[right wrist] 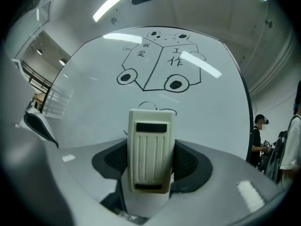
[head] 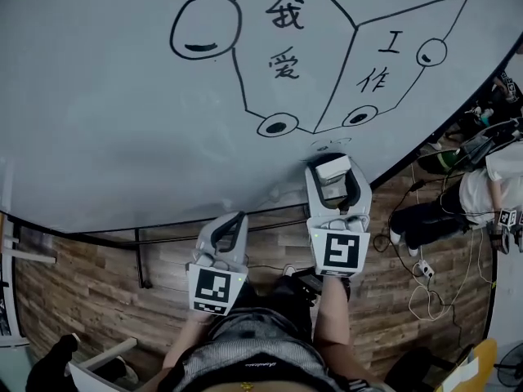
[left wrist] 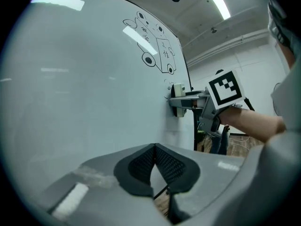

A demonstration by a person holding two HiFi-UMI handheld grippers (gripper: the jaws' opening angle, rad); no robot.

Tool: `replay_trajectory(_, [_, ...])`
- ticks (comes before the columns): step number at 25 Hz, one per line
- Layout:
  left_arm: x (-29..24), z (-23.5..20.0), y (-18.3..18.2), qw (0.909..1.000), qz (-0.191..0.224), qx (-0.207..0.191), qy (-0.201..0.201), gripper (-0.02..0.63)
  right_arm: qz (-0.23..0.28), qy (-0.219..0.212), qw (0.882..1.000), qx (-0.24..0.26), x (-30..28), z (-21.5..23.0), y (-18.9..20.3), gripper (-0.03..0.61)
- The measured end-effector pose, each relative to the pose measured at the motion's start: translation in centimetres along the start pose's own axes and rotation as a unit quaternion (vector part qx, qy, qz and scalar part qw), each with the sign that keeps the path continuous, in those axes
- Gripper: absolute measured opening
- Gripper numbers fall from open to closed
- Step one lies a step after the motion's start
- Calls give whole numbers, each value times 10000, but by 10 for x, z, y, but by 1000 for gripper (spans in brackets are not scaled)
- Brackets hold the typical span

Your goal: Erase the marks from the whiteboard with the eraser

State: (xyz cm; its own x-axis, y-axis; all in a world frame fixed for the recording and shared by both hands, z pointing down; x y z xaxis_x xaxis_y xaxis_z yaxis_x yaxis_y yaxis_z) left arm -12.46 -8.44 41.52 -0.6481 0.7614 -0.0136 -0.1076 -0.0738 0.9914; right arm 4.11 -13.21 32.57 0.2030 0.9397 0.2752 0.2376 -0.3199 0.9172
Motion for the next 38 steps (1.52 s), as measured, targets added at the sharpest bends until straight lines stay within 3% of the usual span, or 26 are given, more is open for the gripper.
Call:
replay_trajectory(6, [-12, 15, 0, 9998, -7, 24, 175, 5, 555, -194, 9983, 59, -3, 11, -32, 258])
replay_trajectory(15, [-21, 18, 1, 9999, -1, 5, 124, 5, -237, -265, 9984, 433, 6, -12, 22, 256])
replay_trajectory(20, [-33, 31, 1, 9996, 40, 130, 260, 5, -129, -363, 9992, 112, 7, -8, 8, 259])
replay_trajectory(24, [-40, 38, 0, 9994, 58, 169, 285, 5, 168, -341, 9992, 137, 5, -2, -22, 259])
replay_trajectory(30, [-36, 34, 2, 9998, 14, 196, 62, 5, 191, -333, 9965, 741, -12, -12, -40, 258])
replay_trajectory(33, [-29, 23, 6, 9997, -45, 205, -121, 5, 191, -311, 9972, 657, -10, -22, -26, 255])
replay_trajectory(38, [-18, 9, 12, 9990, -103, 237, -371, 5, -146, -463, 9941, 974, -1, -38, 7, 256])
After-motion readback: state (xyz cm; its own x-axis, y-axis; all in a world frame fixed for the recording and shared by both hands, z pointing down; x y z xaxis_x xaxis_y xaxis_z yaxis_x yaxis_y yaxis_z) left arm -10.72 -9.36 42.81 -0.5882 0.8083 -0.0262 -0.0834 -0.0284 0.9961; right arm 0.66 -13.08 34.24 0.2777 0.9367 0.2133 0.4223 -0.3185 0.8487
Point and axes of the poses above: the fingertips, and each gripper's own axes: x backward along the fingers, z to its right, y out of its underside, the point moved 2 cm from there along x, backward along the fingers, and after that the axes turned 14 degrees about z, right-handed, at the moved point
